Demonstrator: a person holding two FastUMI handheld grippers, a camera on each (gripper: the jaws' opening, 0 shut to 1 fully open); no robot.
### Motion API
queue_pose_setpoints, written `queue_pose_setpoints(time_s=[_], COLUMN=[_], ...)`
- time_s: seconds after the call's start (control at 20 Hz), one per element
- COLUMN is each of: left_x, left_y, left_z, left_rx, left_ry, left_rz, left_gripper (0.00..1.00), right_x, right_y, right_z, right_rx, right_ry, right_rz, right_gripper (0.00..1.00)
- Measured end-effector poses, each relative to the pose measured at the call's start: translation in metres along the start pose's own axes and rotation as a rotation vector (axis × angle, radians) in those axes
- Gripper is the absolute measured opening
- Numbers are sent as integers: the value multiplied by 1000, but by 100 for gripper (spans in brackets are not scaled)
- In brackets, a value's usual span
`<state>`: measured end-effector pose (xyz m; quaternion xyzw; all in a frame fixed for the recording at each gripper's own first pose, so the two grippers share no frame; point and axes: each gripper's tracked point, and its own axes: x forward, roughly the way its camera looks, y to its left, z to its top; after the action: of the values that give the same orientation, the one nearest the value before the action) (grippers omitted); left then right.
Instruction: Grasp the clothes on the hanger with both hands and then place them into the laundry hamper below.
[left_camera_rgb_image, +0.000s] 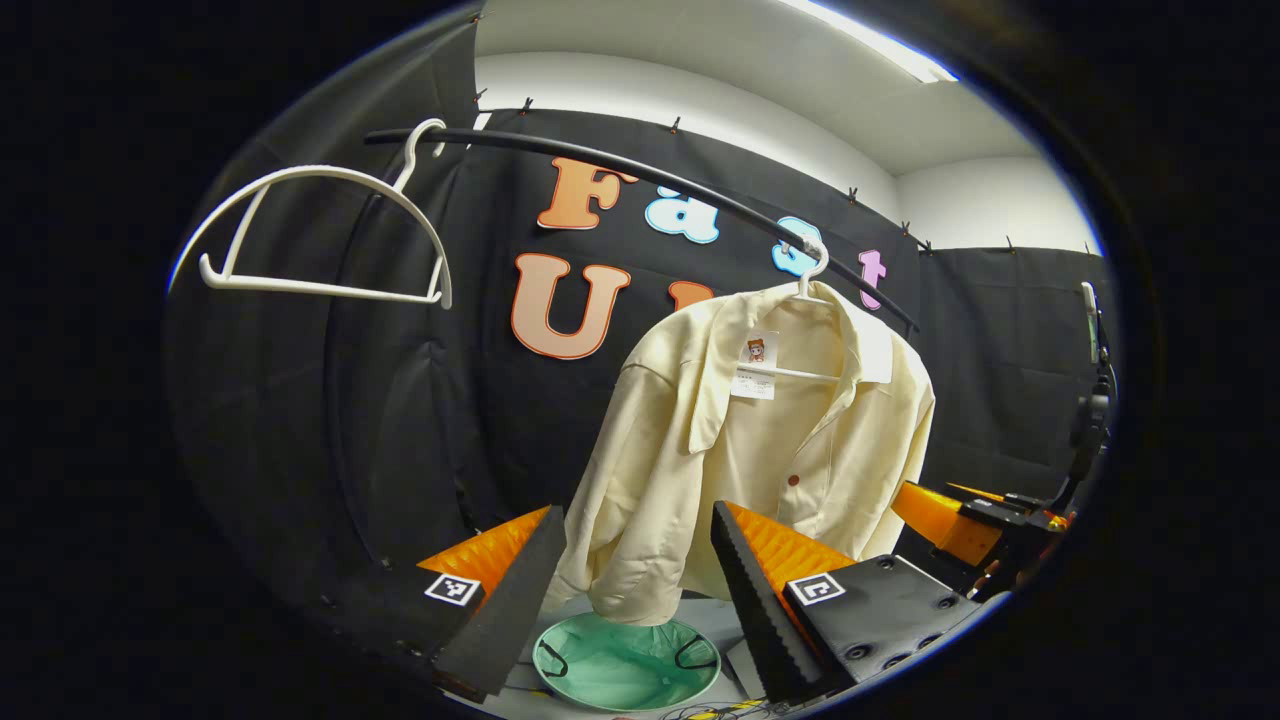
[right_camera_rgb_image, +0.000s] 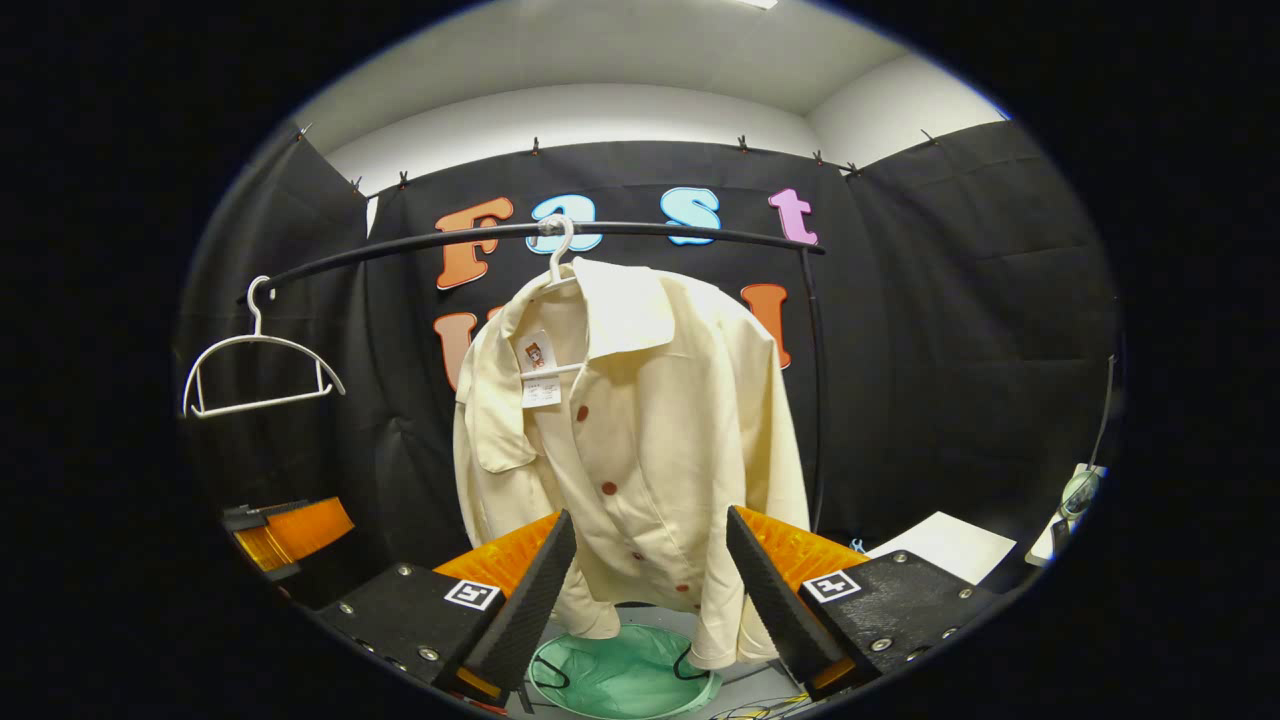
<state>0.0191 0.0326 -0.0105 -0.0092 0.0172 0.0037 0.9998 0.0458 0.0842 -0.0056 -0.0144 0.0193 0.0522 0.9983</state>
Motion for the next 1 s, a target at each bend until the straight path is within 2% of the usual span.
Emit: queue_pose_setpoints(time_s=[0.25,0.3,0.35,0.6,0.95,1.0], left_x=[9,10,10,11,9,10], left_y=[16,21,25,46,63,65], left_z=[-1,-3,-3,3,12,12], left_rx=[-2,-8,-15,-8,4,6], left_ry=[18,25,30,23,9,11], left_rz=[22,31,37,72,119,127], left_gripper=[96,100,96,96,96,100], right_x=[44,54,62,104,159,165], right_y=[22,27,32,44,24,19], right_z=[12,13,14,24,18,20], right_rx=[12,14,16,10,-13,-12], right_ry=[-13,-13,-13,-37,0,10], right_rz=[-5,0,-1,-40,-124,-134], right_gripper=[94,94,94,93,78,75])
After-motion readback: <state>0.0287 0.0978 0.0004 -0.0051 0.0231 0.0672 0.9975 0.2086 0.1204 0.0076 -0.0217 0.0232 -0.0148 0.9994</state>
